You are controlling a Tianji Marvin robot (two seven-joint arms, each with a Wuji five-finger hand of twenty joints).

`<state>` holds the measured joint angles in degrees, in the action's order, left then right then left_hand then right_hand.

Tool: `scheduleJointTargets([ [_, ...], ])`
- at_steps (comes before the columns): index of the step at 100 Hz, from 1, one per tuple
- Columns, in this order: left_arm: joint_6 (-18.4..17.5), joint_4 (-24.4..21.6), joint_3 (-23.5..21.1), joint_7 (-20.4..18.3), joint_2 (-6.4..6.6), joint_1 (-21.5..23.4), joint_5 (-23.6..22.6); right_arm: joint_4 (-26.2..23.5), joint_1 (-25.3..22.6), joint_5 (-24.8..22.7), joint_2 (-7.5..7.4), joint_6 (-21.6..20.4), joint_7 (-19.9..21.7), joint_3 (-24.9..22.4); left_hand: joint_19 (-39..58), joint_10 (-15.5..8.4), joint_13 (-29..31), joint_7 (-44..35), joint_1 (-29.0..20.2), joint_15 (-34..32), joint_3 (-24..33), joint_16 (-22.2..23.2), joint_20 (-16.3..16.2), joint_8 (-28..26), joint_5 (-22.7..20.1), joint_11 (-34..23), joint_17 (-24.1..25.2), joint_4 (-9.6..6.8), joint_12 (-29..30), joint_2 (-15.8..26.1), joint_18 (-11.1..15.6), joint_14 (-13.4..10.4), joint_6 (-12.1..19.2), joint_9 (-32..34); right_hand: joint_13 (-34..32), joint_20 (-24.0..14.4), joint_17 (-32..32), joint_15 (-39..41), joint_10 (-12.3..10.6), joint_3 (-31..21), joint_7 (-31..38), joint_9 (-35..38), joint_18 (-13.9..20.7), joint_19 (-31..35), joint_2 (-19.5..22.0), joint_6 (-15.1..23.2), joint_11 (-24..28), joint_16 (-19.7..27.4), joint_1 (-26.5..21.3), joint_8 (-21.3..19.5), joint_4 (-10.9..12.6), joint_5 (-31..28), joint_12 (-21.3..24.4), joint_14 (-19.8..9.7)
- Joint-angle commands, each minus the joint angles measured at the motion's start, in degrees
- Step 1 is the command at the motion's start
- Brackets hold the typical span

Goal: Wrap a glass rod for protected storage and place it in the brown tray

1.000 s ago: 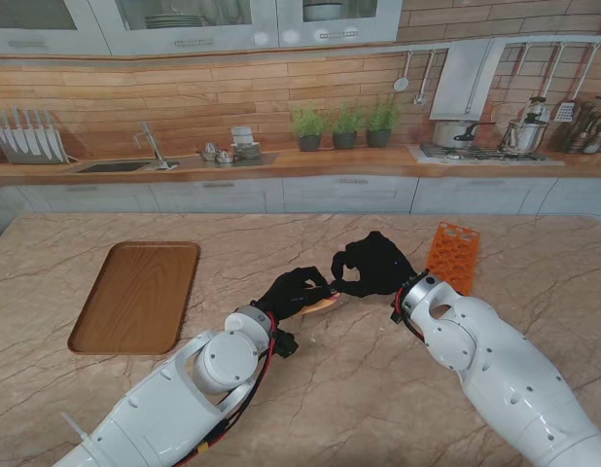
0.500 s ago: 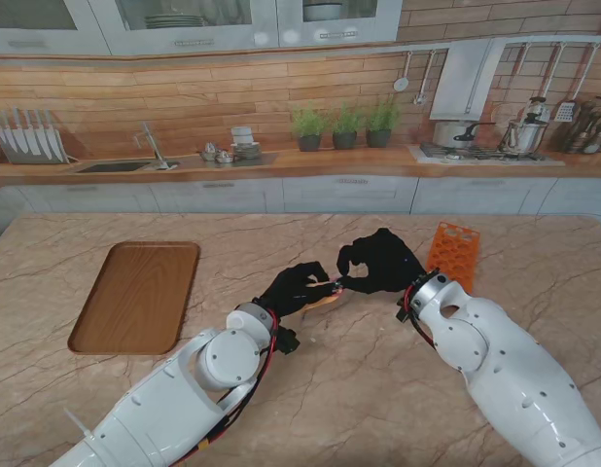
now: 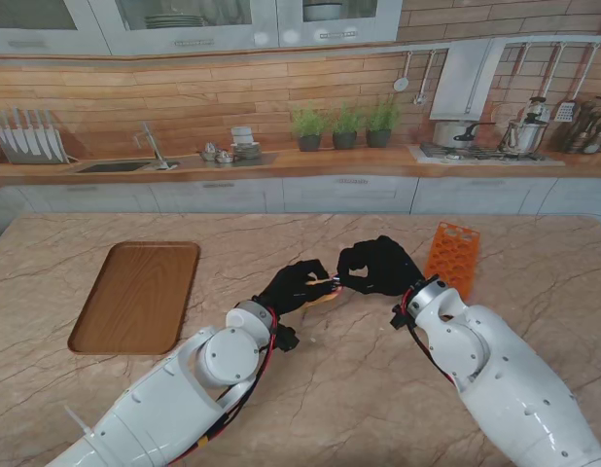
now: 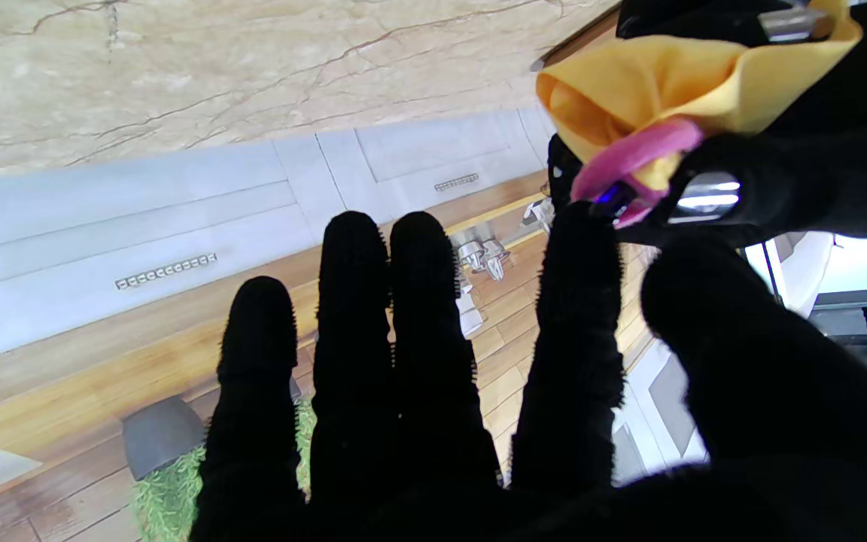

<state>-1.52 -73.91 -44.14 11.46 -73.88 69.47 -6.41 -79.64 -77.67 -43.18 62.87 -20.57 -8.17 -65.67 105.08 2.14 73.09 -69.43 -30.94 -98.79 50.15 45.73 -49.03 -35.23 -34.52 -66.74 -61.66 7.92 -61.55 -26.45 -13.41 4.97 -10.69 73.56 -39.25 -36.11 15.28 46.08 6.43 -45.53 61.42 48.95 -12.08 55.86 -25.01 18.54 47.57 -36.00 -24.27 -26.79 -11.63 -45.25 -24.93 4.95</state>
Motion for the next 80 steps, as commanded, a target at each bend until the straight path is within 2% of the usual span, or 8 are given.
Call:
scheduleJointTargets([
  [1, -0.05, -0.18, -0.04, -0.18, -0.28, 0.20, 0.29, -0.54, -0.56, 0.54, 0.41, 0.41, -0.28, -0.14, 14.90, -8.32, -0.18, -2.29, -8.46, -7.87, 7.84, 0.41, -1.16, -1.05, -0.19, -9.48, -1.39, -8.06, -0.81, -0.97, 1.58, -8.07, 2.19, 2.96, 1.46, -1.51, -1.07, -0.13, 1.57, 0.63, -1.31, -0.46, 0.25, -1.01, 2.62, -1.27, -0.45, -0.73, 3.39, 0.24, 1.19, -0.26, -0.38, -0.37],
  [19, -0.17, -0.06, 0.00, -0.26, -0.33, 0.12, 0.59, -0.54, -1.06, 0.53, 0.70, 0.91, -1.92, -0.66, 14.90, -8.34, -0.18, -2.17, -8.29, -7.87, 8.02, 0.39, -1.15, -1.21, -0.23, -9.47, -1.39, -8.14, -0.83, -1.02, 1.60, -8.08, 2.17, 3.00, 1.45, -1.91, -1.05, 0.34, 1.90, 3.01, -4.00, -0.15, 0.20, -1.10, 7.95, -3.52, -0.15, -0.97, 4.58, -1.69, 3.60, -1.36, -0.38, -0.08],
  [35, -0.31, 0.14, 0.03, -0.15, -0.46, 0.01, 0.93, -0.93, -1.64, -0.09, 0.82, 1.56, -3.22, -1.42, 14.90, -8.29, -0.18, -1.94, -7.99, -7.87, 8.12, 0.38, -1.12, -1.18, -0.12, -9.46, -1.39, -8.15, -0.84, -0.95, 1.64, -8.09, 2.42, 2.99, 1.35, -2.11, -0.92, 0.92, 1.79, 6.46, -4.65, 0.02, 0.56, -0.57, 10.04, -3.13, 0.25, -1.00, -0.69, -1.52, 3.39, 0.04, -0.25, -0.23],
  [46, -0.43, 0.36, 0.05, -0.07, -0.62, -0.12, 1.38, -1.25, -2.02, -1.22, 0.71, 1.69, -3.79, -2.00, 14.90, -8.26, -0.18, -0.99, -7.52, -7.87, 8.51, 0.38, -1.06, -0.20, 0.06, -9.43, -1.38, -8.22, -0.85, -0.94, 1.64, -8.09, 2.52, 2.92, 1.25, -1.84, -0.72, 1.07, 1.43, 4.94, -2.31, -0.26, 0.66, -0.10, 4.39, -0.60, 0.40, -0.70, -6.08, 2.32, 2.83, 4.37, 0.01, -0.60],
  [65, -0.92, 0.87, 0.04, 0.44, -0.90, -0.41, 1.75, -1.47, -2.31, -3.08, 0.20, 0.68, -3.06, -2.13, 14.90, -7.97, -0.19, 7.05, -6.80, -7.88, 9.20, 0.36, -0.73, 9.23, 1.89, -8.99, -1.40, -7.68, -0.95, -0.99, 1.87, -8.09, 2.66, 2.23, 1.23, -1.40, -0.59, 0.69, 1.24, -5.62, -3.04, -0.67, 0.15, -0.26, -8.39, -0.80, 0.00, -0.43, -0.33, 4.36, 0.95, 6.60, 0.04, -0.61],
  [70, -1.17, 1.03, -0.01, 0.48, -0.95, -0.52, 1.95, -1.30, -2.25, -3.99, 0.09, 0.61, -3.35, -1.79, 14.90, -7.64, -0.18, 10.93, -6.63, -7.81, 9.40, 0.34, -0.69, 12.00, 3.64, -8.53, -1.41, -7.29, -0.92, -1.00, 1.97, -8.05, 2.38, 1.62, 0.85, -1.38, -0.30, 0.44, 0.92, -6.81, -3.28, -0.59, 0.16, -0.24, -10.11, -0.28, -0.01, -0.29, -1.16, 4.27, 0.61, 7.03, -0.03, -0.84],
  [75, -1.31, 1.10, -0.08, 0.49, -0.98, -0.59, 2.15, -1.14, -2.17, -4.49, 0.01, 0.59, -3.49, -1.37, 14.90, -7.22, -0.19, 16.07, -5.59, -7.59, 8.48, 0.32, -0.69, 11.80, 5.36, -7.91, -1.42, -8.54, -0.90, 1.96, 2.15, -7.90, 1.95, 0.92, 0.58, -1.34, -0.09, 0.28, 0.66, -7.02, -3.23, -0.50, 0.11, -0.28, -11.70, 0.03, -0.04, -0.20, -2.44, 4.27, 0.33, 7.15, -0.05, -0.91],
  [80, -1.46, 1.11, -0.16, 0.35, -0.96, -0.63, 2.38, -1.09, -2.12, -4.64, -0.09, 0.59, -3.14, -0.98, 14.90, -6.79, -0.18, 19.97, -4.37, -7.54, 6.42, 0.35, -0.63, 11.01, 6.68, -7.26, -1.45, -12.09, -0.60, 5.44, 2.44, -7.87, 1.65, 0.14, 0.19, -1.26, 0.09, -0.05, 0.42, -7.93, -3.00, -0.37, 0.26, -0.41, -12.71, 0.65, -0.09, -0.06, -3.98, 4.24, 0.01, 6.98, -0.09, -1.12],
])
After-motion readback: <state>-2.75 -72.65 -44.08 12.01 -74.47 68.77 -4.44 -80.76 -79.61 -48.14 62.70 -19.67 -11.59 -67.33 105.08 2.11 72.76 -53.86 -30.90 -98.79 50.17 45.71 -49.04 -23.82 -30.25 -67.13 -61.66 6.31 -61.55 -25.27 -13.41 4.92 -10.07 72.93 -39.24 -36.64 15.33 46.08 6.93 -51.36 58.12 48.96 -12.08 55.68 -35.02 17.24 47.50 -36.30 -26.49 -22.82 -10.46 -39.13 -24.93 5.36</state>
